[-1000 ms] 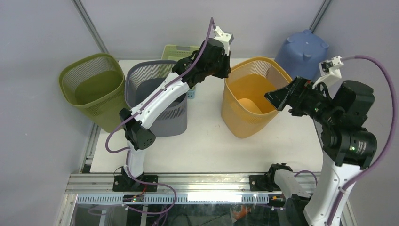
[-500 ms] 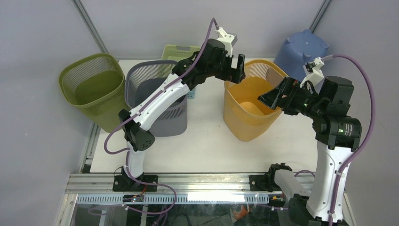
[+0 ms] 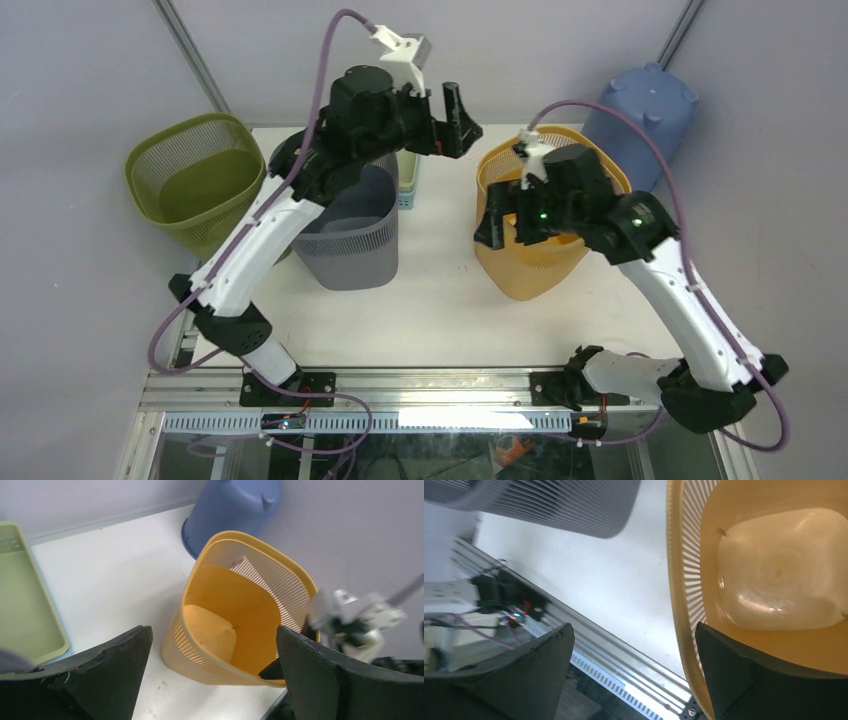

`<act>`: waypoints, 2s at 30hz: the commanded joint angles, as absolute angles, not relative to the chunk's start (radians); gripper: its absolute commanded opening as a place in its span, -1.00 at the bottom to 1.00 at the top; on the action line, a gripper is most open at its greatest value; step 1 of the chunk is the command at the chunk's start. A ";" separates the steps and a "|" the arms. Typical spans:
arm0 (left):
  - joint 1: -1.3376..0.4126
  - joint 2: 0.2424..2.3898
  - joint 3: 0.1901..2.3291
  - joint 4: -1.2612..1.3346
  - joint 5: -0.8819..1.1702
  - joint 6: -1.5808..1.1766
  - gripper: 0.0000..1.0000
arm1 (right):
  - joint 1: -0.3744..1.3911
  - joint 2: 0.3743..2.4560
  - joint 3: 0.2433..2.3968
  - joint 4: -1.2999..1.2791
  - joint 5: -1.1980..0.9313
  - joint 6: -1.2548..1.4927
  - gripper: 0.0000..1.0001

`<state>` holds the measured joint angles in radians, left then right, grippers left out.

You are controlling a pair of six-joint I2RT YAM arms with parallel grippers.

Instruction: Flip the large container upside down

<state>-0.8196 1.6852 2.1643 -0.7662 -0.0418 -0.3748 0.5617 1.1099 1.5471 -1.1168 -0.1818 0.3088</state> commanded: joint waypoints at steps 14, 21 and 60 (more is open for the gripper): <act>-0.774 1.448 1.876 -0.732 -0.091 -0.419 0.98 | 0.738 1.248 1.605 -1.135 0.167 0.295 -0.66; -0.756 1.383 1.852 -0.735 -0.067 -0.406 0.98 | 0.734 1.267 1.693 -1.014 0.138 0.388 -1.00; -0.758 1.602 1.840 -0.760 0.220 -0.365 0.98 | 0.227 0.458 1.015 -1.042 0.240 0.927 0.48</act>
